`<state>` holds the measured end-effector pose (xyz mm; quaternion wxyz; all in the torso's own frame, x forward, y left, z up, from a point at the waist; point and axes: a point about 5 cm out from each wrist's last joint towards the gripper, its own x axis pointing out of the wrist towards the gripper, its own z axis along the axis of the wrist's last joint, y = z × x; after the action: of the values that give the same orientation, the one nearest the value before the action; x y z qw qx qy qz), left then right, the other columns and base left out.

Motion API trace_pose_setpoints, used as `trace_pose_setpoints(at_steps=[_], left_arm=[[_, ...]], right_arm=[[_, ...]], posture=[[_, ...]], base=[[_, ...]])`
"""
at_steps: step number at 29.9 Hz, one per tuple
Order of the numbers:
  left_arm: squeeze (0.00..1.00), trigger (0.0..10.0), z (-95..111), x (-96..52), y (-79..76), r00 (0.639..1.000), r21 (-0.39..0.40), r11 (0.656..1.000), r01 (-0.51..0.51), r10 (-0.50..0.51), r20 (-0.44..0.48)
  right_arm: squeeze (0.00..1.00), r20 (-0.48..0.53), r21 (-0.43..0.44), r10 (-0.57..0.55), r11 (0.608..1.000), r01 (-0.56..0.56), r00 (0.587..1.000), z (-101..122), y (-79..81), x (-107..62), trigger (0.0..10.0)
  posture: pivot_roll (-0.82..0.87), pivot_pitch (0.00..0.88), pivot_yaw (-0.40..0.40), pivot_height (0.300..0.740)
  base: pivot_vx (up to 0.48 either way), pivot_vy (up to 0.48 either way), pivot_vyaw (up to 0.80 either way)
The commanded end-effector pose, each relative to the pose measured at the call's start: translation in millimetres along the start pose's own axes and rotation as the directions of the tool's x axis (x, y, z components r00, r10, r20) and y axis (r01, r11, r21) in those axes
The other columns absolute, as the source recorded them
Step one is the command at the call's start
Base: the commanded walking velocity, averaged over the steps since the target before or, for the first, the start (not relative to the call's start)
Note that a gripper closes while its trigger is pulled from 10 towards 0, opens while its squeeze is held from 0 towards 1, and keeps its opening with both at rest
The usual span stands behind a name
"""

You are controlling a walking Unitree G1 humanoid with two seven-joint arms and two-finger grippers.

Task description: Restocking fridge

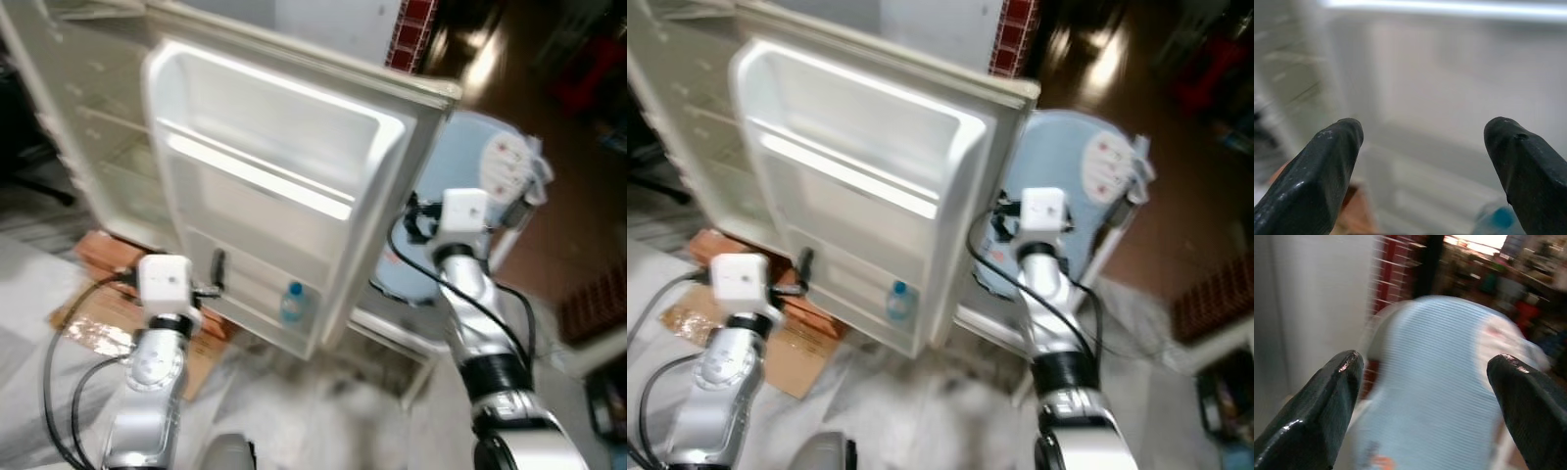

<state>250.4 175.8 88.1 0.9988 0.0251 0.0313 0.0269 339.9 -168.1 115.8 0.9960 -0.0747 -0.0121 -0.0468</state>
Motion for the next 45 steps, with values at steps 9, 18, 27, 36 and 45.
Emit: trace_pose_setpoints(at_steps=[9, 18, 27, 36, 45], left_arm=[[0.00, 10.0, -13, -4.0, -8.9, 0.993, -0.039, 0.999, 0.000, -0.004, -0.120], [0.00, 10.0, -28, -17.5, 13.5, 0.940, -0.171, 0.956, -0.237, 0.182, -0.288], [0.00, 10.0, -58, -45.6, 5.9, 0.811, -0.138, 0.980, -0.142, 0.035, -0.584], [0.00, 10.0, -68, -72.5, 10.6, 0.720, -0.006, 0.997, 0.076, -0.059, -0.691], [0.00, 10.0, -63, -71.3, 8.7, 0.737, 0.135, 0.980, 0.147, -0.018, -0.676]], right_arm=[[0.00, -0.109, 0.136, -0.076, 0.987, 0.091, 0.991, 8, 9.9, 30.9, 10.0], [0.00, 0.025, 0.294, 0.190, 0.937, -0.188, 0.982, 54, 64.0, 47.2, 10.0], [0.00, 0.054, 0.368, 0.271, 0.889, -0.272, 0.961, 52, 72.3, 44.4, 10.0], [0.00, 0.095, 0.351, 0.325, 0.874, -0.337, 0.941, 61, 76.2, 46.9, 10.0], [0.00, 0.334, 0.224, 0.865, 0.313, -0.923, 0.375, 83, 123.3, -0.5, 10.0]], posture=[[0.08, 0.041, -0.076, 0.740], [0.11, 0.040, -0.089, 0.740], [0.12, 0.040, -0.079, 0.740], [0.15, 0.028, -0.074, 0.740], [0.17, 0.021, -0.085, 0.740]], base=[[0.000, 0.000, 0.00], [0.000, 0.000, 0.00], [0.000, 0.000, 0.14], [0.000, 0.000, 0.18], [0.000, 0.000, 0.68]])
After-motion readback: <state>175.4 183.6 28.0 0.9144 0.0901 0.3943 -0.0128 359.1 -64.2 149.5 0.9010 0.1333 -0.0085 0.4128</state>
